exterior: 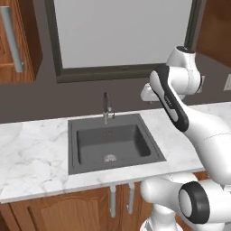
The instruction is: Turn on the sink faucet. Then move the tomato from the counter to the sink. Turn off the sink. Move the vegetable from the sink to the pot next to the stove. Finally move the pot to the rear right burner.
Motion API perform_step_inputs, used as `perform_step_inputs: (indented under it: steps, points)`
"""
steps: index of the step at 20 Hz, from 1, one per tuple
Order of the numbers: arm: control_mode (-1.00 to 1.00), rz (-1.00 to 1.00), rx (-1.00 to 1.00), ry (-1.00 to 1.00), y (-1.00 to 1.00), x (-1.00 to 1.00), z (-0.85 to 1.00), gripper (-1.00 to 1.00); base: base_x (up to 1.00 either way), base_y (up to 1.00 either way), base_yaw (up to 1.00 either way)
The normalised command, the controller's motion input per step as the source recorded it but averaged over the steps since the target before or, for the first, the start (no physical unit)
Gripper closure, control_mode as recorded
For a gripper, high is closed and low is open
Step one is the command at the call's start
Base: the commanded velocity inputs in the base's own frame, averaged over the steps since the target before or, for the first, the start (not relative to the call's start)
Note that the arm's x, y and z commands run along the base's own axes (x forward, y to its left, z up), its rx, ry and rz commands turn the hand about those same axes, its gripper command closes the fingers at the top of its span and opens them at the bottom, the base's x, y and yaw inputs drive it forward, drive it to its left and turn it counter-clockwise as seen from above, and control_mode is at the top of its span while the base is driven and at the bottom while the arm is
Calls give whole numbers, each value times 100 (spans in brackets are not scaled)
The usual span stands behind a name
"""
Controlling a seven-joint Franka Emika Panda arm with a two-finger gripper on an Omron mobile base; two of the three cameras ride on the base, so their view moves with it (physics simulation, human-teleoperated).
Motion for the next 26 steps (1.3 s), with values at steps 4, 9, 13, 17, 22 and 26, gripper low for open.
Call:
perform_step_inputs:
  steps: [4, 9, 13, 17, 22, 26]
  points:
    - [100, 0, 0, 0, 0, 0, 0, -100, 18, -46, -1]
    - [100, 0, 0, 0, 0, 0, 0, -100, 21, -48, -2]
    - [100, 0, 0, 0, 0, 0, 0, -100, 27, -32, -2]
    - [100, 0, 0, 0, 0, 0, 0, -100, 38, -2, -3]
    - [100, 0, 0, 0, 0, 0, 0, -100, 43, 1, 0]
    - [100, 0, 0, 0, 0, 0, 0, -100, 44, 9, 0]
